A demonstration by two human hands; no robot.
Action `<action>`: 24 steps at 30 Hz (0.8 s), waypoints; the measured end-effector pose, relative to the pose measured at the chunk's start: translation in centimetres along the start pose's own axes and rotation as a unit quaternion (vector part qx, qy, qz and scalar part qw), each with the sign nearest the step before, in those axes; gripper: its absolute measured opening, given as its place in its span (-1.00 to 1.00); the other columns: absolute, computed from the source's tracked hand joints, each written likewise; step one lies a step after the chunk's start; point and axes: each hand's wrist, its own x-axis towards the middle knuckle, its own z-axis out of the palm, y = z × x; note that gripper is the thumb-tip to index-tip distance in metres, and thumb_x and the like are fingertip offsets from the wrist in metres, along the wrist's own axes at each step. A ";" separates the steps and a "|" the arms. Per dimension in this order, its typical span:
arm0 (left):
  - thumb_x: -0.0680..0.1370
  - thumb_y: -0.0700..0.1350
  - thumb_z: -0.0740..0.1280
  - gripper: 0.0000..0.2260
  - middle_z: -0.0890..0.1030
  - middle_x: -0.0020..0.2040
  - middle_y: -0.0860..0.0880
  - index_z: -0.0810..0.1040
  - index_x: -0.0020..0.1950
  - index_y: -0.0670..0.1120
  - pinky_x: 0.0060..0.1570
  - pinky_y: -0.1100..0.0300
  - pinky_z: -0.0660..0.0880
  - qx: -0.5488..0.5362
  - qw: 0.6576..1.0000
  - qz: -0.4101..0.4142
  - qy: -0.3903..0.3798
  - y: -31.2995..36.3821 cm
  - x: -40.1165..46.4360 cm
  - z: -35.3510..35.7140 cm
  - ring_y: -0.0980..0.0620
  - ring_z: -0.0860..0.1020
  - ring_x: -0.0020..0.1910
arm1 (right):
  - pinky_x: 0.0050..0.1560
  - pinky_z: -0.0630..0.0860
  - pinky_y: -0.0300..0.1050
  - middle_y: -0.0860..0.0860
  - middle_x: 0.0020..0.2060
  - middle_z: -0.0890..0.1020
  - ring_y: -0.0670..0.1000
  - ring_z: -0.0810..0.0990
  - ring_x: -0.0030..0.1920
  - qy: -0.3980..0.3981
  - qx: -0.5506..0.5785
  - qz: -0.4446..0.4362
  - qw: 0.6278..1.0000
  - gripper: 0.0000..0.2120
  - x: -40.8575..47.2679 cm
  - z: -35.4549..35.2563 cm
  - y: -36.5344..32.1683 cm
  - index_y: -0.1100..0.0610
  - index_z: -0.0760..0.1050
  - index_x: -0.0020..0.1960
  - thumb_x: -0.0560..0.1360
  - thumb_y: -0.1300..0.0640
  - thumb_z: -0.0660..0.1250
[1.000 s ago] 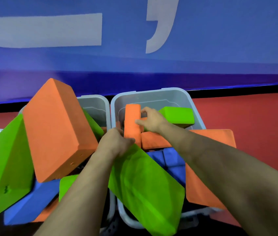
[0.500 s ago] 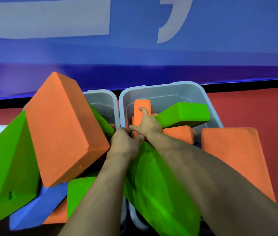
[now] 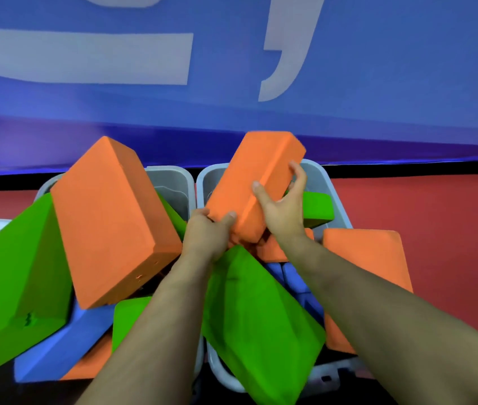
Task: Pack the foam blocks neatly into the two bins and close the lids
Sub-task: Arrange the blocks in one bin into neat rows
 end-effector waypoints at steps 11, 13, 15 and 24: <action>0.49 0.13 0.52 -0.47 0.72 0.11 -0.15 0.53 0.31 -0.17 0.13 -0.05 0.64 -0.392 0.915 -0.059 -0.080 2.6 -0.4 0.4 -0.10 0.72 0.05 | 0.29 0.54 0.07 0.02 0.35 0.58 0.03 0.56 0.36 -0.118 0.304 0.161 0.931 -0.21 2.2 -0.4 -1.6 -0.22 0.02 0.57 0.57 0.09 0.44; 0.46 0.09 0.56 -0.48 0.73 0.06 -0.15 0.56 0.25 -0.23 0.10 -0.08 0.65 -0.390 0.920 -0.037 -0.026 2.9 0.2 0.6 -0.10 0.73 -0.01 | 0.31 0.52 0.03 0.02 0.35 0.58 0.02 0.56 0.36 -0.144 0.281 0.155 0.936 -0.24 2.5 -0.3 -1.1 -0.20 0.02 0.58 0.58 0.05 0.42; 0.40 0.13 0.59 -0.46 0.74 0.02 -0.07 0.59 0.21 -0.20 0.10 -0.07 0.65 -0.380 0.925 -0.008 0.022 3.2 0.5 0.7 -0.02 0.73 -0.05 | 0.30 0.52 -0.01 0.03 0.36 0.56 0.00 0.58 0.33 -0.159 0.208 0.143 0.954 -0.25 2.7 -0.6 -0.1 -0.11 0.09 0.59 0.55 -0.04 0.45; 0.35 0.20 0.60 -0.22 0.59 0.20 -0.02 0.36 0.39 -0.15 0.18 0.07 0.55 -0.270 0.942 0.034 0.198 2.1 3.5 1.4 0.02 0.62 0.13 | 0.35 0.45 -0.02 0.11 0.35 0.54 0.11 0.53 0.34 -0.357 -0.348 0.013 0.867 -0.31 7.5 3.5 7.4 0.13 0.43 0.43 0.40 -0.10 0.54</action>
